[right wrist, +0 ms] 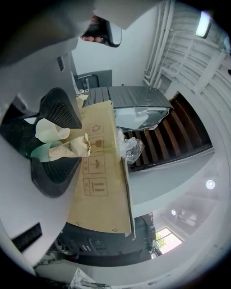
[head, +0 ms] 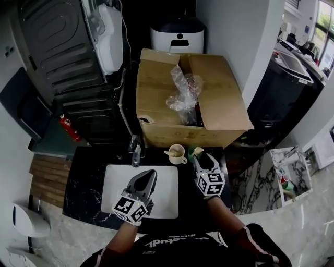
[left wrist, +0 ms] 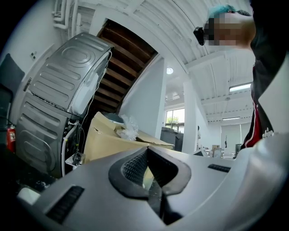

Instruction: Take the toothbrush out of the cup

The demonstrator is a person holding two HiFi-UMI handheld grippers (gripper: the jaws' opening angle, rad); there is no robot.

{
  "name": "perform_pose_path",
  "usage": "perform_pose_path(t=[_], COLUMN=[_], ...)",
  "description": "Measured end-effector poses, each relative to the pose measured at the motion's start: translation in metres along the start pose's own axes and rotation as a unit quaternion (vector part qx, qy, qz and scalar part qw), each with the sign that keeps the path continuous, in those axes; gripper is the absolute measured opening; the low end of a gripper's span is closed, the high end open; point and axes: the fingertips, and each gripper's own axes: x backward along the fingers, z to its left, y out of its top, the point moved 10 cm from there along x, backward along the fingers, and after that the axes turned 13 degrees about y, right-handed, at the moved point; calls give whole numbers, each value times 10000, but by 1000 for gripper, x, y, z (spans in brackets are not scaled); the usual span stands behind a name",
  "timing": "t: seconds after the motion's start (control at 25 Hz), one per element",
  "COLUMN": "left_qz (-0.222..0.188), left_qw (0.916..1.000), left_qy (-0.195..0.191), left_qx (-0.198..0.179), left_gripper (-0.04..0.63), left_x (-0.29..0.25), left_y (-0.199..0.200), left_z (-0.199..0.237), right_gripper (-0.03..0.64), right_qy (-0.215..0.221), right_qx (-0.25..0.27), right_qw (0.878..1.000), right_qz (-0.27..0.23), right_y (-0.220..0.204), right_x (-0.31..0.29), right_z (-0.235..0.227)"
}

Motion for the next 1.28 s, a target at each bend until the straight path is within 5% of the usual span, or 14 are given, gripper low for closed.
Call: perform_pose_path(t=[0.52,0.8,1.28], left_qz=[123,130,37], left_qw=[9993,9992,9994], left_qy=[344,379,311], left_qx=[52,79,111], left_gripper=[15,15,15], left_x=[9,13,12], left_y=[-4,-7,-4], left_z=[1,3,3], right_gripper=[208,106,91], right_qy=[-174,-225,-229], right_qx=[140,352,534], right_qw=[9994,9990,9983], right_qz=[256,163,-68], right_y=[-8,-6,19], right_x=[-39,-40,-37], right_z=[-23,-19,-16])
